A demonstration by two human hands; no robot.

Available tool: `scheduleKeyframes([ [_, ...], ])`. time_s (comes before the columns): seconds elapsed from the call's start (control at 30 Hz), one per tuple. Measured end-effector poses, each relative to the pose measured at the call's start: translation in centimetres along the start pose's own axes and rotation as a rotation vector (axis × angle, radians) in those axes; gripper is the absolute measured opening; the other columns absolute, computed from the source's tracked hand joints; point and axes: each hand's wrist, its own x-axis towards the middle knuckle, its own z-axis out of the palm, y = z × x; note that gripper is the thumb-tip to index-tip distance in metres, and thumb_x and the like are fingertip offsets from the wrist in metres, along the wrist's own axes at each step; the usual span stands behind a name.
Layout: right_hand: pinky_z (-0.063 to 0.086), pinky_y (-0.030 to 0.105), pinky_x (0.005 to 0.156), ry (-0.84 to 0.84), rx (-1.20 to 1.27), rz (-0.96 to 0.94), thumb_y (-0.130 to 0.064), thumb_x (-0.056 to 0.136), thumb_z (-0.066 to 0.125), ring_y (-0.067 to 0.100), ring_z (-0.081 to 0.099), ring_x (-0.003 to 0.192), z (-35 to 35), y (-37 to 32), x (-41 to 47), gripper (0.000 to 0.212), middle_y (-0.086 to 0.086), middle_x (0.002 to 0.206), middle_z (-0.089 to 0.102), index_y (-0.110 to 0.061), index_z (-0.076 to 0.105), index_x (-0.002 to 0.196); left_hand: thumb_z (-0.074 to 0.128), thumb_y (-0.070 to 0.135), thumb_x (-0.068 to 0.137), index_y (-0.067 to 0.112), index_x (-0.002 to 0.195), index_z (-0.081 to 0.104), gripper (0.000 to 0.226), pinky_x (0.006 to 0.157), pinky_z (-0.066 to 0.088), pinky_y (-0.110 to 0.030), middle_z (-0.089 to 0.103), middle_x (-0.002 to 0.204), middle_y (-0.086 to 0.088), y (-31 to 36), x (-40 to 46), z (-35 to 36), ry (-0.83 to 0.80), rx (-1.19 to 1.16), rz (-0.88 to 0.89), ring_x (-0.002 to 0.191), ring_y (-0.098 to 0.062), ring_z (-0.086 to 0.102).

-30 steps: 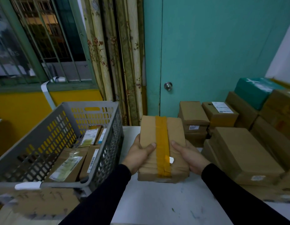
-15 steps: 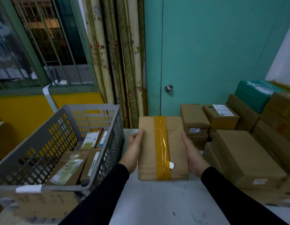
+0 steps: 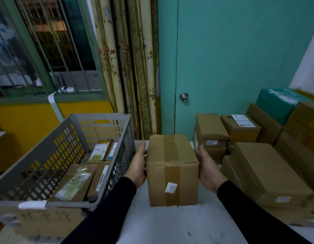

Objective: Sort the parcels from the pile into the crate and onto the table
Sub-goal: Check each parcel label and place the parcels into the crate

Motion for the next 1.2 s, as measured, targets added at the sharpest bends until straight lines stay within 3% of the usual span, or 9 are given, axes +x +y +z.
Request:
scheduleKeyframes([
  [0.07, 0.053, 0.041, 0.093, -0.031, -0.017, -0.016, -0.049, 0.107, 0.034, 0.025, 0.072, 0.107, 0.3, -0.1, -0.3, 0.049, 0.011, 0.112, 0.076, -0.016, 0.068, 0.119, 0.049, 0.044, 0.104, 0.019, 0.117, 0.063, 0.032, 0.083, 0.059, -0.042, 0.076, 0.108, -0.012, -0.4, -0.2, 0.3, -0.026, 0.083, 0.022, 0.099, -0.029, 0.073],
  [0.13, 0.054, 0.046, 0.095, -0.061, -0.027, -0.021, -0.048, 0.106, 0.038, 0.024, 0.073, 0.106, 0.4, -0.1, -0.3, 0.044, 0.011, 0.115, 0.076, -0.02, 0.067, 0.124, 0.058, 0.024, 0.102, 0.021, 0.118, 0.057, 0.017, 0.078, 0.059, -0.041, 0.072, 0.111, -0.011, -0.7, -0.3, 0.4, -0.015, 0.155, 0.027, 0.099, -0.028, 0.071],
  [0.2, 0.053, 0.053, 0.1, -0.07, -0.01, 0.021, -0.05, 0.103, 0.046, 0.029, 0.071, 0.11, 0.4, -0.1, -0.2, 0.041, 0.01, 0.12, 0.074, -0.024, 0.063, 0.129, 0.063, 0.012, 0.097, 0.018, 0.132, 0.053, 0.037, 0.085, 0.059, -0.044, 0.069, 0.116, -0.01, -1.2, -0.1, 0.1, -0.027, 0.207, 0.055, 0.105, -0.029, 0.069],
  [0.3, 0.054, 0.057, 0.097, -0.062, 0.014, 0.131, -0.05, 0.095, 0.06, 0.035, 0.068, 0.113, 0.2, 0.1, -0.2, 0.04, 0.011, 0.123, 0.072, -0.028, 0.058, 0.129, 0.066, 0.006, 0.091, 0.023, 0.14, 0.048, 0.056, 0.081, 0.057, -0.039, 0.063, 0.125, -0.005, -1.5, -0.2, -0.1, -0.039, 0.272, 0.116, 0.108, -0.027, 0.065],
  [0.43, 0.057, 0.048, 0.081, -0.094, -0.002, 0.114, -0.033, 0.094, 0.067, 0.03, 0.068, 0.106, 0.4, 0.9, -0.8, 0.019, 0.009, 0.116, 0.07, -0.032, 0.056, 0.109, 0.068, 0.018, 0.093, 0.033, 0.138, 0.035, 0.058, 0.083, 0.056, -0.038, 0.056, 0.12, 0.001, -1.2, -0.6, 0.6, -0.09, 0.37, 0.164, 0.105, -0.024, 0.062],
  [0.57, 0.06, 0.043, 0.081, -0.113, -0.084, 0.024, -0.021, 0.089, 0.074, 0.027, 0.068, 0.11, 0.4, 1.1, -0.9, 0.044, 0.008, 0.124, 0.068, -0.032, 0.049, 0.124, 0.074, 0.034, 0.091, 0.037, 0.135, 0.023, 0.067, 0.092, 0.055, -0.038, 0.055, 0.116, 0.007, -1.8, -0.6, 0.5, -0.076, 0.402, 0.184, 0.105, -0.018, 0.063],
  [0.8, 0.06, 0.045, 0.086, -0.103, -0.091, 0.006, -0.014, 0.09, 0.074, 0.029, 0.068, 0.113, 0.3, 1.5, -0.5, 0.062, 0.009, 0.128, 0.066, -0.03, 0.04, 0.14, 0.066, 0.024, 0.098, 0.04, 0.13, 0.039, 0.045, 0.098, 0.054, -0.038, 0.064, 0.12, 0.007, -2.4, -0.2, 0.5, -0.077, 0.503, 0.227, 0.11, -0.015, 0.063],
  [1.07, 0.06, 0.042, 0.081, -0.107, -0.103, -0.029, -0.012, 0.091, 0.072, 0.027, 0.068, 0.11, 0.8, 1.0, -0.5, 0.06, 0.008, 0.126, 0.066, -0.031, 0.041, 0.138, 0.066, 0.025, 0.097, 0.043, 0.128, 0.037, 0.046, 0.097, 0.054, -0.038, 0.062, 0.12, 0.009, -2.2, -0.3, 0.4, -0.064, 0.512, 0.241, 0.11, -0.014, 0.062],
  [1.2, 0.058, 0.042, 0.081, -0.087, -0.129, -0.033, -0.015, 0.09, 0.073, 0.026, 0.066, 0.112, 0.5, 1.0, -0.7, 0.064, 0.006, 0.128, 0.063, -0.035, 0.038, 0.139, 0.07, 0.024, 0.095, 0.038, 0.131, 0.039, 0.049, 0.088, 0.054, -0.031, 0.062, 0.119, 0.009, -2.5, -0.4, 0.4, -0.051, 0.487, 0.252, 0.108, -0.012, 0.063],
])
